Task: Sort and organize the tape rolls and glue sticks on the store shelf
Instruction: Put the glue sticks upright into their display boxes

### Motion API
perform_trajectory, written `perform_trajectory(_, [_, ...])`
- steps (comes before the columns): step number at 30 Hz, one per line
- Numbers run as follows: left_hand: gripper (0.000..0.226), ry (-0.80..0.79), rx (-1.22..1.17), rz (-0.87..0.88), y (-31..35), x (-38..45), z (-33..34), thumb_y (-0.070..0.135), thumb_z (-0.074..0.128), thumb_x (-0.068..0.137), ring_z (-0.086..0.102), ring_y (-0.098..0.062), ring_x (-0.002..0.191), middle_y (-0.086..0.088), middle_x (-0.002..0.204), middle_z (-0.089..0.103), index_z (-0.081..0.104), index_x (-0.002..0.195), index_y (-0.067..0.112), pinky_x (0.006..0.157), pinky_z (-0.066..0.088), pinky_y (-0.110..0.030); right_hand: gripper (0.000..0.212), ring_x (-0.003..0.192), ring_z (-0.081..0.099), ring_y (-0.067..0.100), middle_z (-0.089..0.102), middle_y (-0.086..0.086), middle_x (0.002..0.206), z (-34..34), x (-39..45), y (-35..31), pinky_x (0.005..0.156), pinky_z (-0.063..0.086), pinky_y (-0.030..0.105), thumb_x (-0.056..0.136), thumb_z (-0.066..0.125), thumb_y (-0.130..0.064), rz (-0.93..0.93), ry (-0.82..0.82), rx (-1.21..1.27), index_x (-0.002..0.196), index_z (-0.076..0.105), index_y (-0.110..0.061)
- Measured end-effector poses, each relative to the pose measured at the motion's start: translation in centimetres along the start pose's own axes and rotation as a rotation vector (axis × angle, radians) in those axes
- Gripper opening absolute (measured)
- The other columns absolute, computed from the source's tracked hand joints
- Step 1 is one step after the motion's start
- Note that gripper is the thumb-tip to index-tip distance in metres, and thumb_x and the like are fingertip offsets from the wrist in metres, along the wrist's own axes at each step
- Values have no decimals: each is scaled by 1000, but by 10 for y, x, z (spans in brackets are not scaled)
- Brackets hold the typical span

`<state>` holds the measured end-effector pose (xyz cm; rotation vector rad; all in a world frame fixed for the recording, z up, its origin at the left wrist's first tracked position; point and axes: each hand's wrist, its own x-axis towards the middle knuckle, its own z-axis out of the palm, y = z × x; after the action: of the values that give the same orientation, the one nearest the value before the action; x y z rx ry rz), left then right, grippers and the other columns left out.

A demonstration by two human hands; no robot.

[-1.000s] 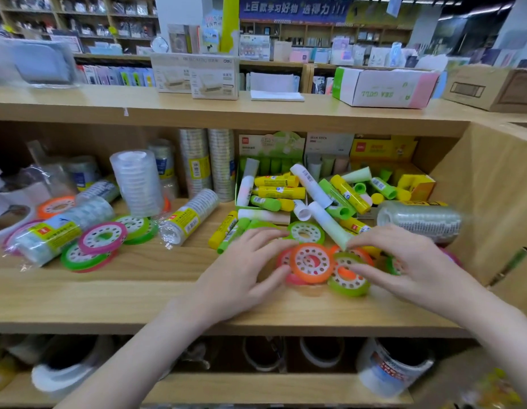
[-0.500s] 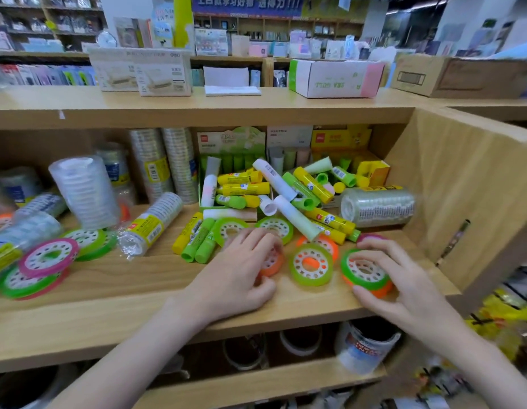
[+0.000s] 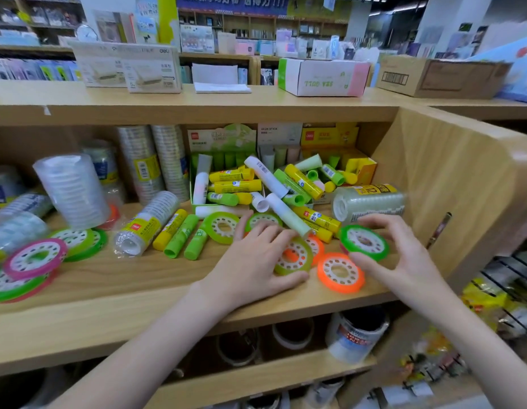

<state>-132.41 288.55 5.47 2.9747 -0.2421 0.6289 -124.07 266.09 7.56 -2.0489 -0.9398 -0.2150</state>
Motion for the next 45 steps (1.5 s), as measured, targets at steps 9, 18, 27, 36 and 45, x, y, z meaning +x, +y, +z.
perform_trajectory(9, [51,149,-155,-51,4,2,-10,38,31,82,49,-22,100,-4,105,60,58,119,14,104,18,-39,27,112,38,18,36,-4,112,7,20,21,93,32,27,85,63,-30,108,-132,-329,109,53,-22])
perform_trajectory(18, [51,152,148,-81,10,14,1,60,38,79,61,-22,84,1,84,63,67,85,18,99,37,-51,25,95,52,6,48,-9,102,-26,12,7,74,36,7,70,71,-32,39,-40,-159,86,53,-33])
perform_trajectory(27, [54,52,26,-3,4,14,4,65,41,70,54,-27,98,1,89,64,59,89,18,97,31,-40,37,112,39,-11,44,-12,117,16,-5,8,83,33,2,68,61,-57,-156,-200,-140,92,41,-38])
perform_trajectory(36, [49,88,-98,80,-22,-11,-9,51,54,71,46,-22,101,1,106,51,44,111,25,98,31,-33,44,112,42,10,40,-6,126,32,16,6,94,35,20,81,51,-48,-322,-165,-232,124,45,-44])
perform_trajectory(45, [52,264,-14,-289,-43,-31,-16,46,44,76,52,-31,88,-11,108,51,54,119,19,81,49,-42,39,100,46,23,50,6,115,49,22,-5,81,46,30,79,53,-41,-373,42,-364,112,60,-21])
